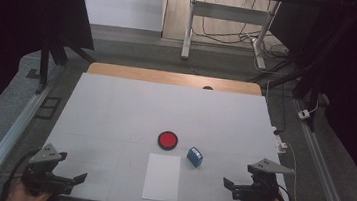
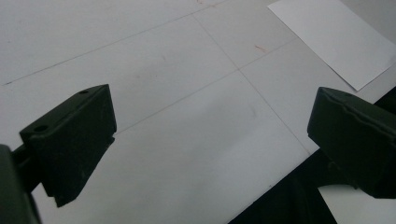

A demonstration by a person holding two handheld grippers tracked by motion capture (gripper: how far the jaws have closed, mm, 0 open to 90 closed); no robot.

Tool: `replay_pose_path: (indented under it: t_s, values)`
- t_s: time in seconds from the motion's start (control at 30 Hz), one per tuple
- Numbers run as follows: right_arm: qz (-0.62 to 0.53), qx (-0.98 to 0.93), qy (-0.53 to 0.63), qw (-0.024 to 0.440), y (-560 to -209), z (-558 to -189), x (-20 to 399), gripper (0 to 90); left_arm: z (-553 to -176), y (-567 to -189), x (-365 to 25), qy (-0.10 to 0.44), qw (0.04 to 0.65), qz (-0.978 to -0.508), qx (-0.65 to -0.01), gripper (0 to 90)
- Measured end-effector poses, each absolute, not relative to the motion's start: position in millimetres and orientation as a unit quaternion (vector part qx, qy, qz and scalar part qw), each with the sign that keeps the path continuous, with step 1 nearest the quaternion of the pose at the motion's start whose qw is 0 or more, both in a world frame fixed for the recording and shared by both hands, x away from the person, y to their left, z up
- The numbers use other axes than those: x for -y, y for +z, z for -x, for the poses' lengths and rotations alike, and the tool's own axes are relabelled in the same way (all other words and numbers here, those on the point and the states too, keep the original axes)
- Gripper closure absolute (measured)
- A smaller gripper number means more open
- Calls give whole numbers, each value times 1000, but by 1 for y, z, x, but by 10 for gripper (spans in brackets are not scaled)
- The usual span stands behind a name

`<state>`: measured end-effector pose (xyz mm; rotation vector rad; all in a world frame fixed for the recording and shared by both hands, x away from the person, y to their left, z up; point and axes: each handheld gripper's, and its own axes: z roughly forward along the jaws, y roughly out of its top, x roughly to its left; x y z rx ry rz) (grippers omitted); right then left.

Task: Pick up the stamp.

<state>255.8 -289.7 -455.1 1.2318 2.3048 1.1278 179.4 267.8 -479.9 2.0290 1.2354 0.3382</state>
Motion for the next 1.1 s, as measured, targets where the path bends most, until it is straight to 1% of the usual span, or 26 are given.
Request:
replay_pose_path:
  t_s: [0.47, 1.1]
  values:
    - [-415, -811, 386, 141, -456, -256, 287, 0, -180, -481, -264, 130, 348, -797, -476, 26]
    - [-396, -821, 385, 144, -454, -254, 284, 0, -181, -481, -265, 126, 348, -795, -480, 28]
